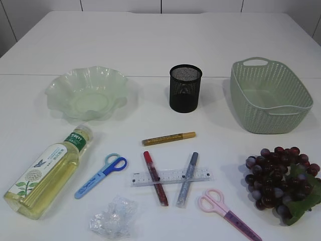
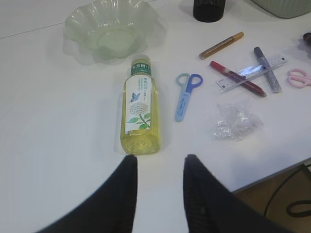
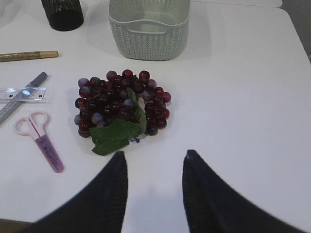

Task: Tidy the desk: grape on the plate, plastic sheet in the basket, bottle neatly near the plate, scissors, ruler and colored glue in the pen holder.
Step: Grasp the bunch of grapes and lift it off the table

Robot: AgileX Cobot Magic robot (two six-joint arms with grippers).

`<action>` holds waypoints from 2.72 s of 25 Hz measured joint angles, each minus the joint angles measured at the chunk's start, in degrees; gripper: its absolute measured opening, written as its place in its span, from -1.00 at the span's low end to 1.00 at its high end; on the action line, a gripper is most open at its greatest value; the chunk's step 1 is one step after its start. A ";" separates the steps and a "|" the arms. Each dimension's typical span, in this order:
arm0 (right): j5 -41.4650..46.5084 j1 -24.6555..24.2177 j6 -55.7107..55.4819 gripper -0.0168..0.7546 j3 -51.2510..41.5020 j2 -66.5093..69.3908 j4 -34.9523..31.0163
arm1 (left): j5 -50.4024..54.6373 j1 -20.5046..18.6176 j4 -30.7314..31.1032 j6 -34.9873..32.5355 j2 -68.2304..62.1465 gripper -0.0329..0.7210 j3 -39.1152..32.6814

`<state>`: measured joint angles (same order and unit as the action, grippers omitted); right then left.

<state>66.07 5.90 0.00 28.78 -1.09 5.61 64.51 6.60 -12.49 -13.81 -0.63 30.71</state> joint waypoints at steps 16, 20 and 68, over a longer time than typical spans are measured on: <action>0.00 0.00 0.00 -0.15 0.00 0.00 0.00 | 0.00 0.00 -1.67 0.00 0.00 -0.28 0.00; 0.00 0.00 0.00 -0.15 0.00 0.00 0.00 | -0.04 0.00 -3.11 0.00 0.00 -0.28 0.00; -16.73 0.00 -32.92 0.40 28.12 87.21 -24.96 | 3.89 0.71 -7.29 1.33 -24.38 -0.06 12.08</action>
<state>49.34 5.90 -32.92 56.90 86.12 -19.36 68.40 7.30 -19.78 -12.49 -25.00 42.79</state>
